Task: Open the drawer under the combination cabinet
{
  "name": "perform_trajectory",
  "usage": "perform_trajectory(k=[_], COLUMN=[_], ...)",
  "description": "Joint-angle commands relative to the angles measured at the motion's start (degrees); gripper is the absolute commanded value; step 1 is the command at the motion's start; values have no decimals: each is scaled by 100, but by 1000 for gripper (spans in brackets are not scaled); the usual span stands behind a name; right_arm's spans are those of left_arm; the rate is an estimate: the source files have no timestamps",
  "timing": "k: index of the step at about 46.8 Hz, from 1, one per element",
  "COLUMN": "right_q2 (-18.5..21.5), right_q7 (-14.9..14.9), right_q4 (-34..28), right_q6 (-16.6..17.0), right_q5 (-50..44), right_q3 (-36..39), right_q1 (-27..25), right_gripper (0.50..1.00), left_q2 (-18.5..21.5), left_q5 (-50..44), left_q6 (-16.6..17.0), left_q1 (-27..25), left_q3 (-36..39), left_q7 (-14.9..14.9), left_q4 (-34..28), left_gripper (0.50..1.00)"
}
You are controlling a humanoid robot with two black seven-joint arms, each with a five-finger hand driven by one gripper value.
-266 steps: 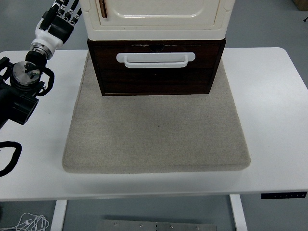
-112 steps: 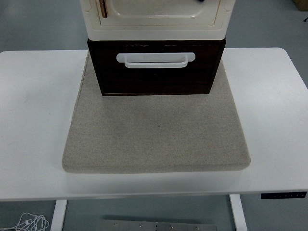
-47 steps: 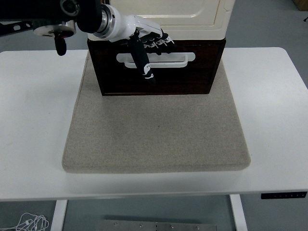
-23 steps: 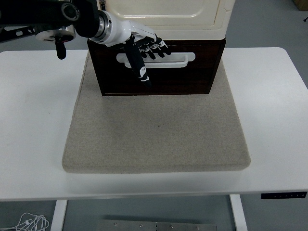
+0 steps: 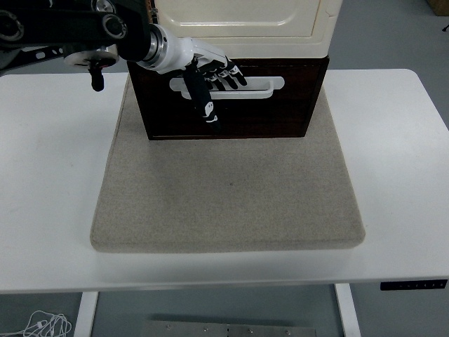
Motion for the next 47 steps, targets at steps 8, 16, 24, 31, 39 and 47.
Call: perform_trajectory(k=[8,16,24,31,39,47], right_q2=[0,0,0,0,0,0], right_q7=[0,0,0,0,0,0], right_q4=[0,0,0,0,0,0], right_q6=[1,1,1,1,1,1], right_q5=[0,0,0,0,0,0], right_q3=[0,0,0,0,0,0], right_q1=[1,1,1,1,1,1], right_gripper=[926,926,928,926,928,926], left_q2=[-18,-80,-98,-124,-150,-150], left_q5=[43,149,158,158,175,219], left_q6=[0,0,-9,-27,-158,-317], left_q1=[47,126,126,135,152,126], left_q3=[0,-8,-8,-8,-8,-26], left_q7=[0,0,0,-9,-9,-9], left_q4=[38,82,135,135,135,170], left_gripper=[1000,1000,1000,1000,1000,1000])
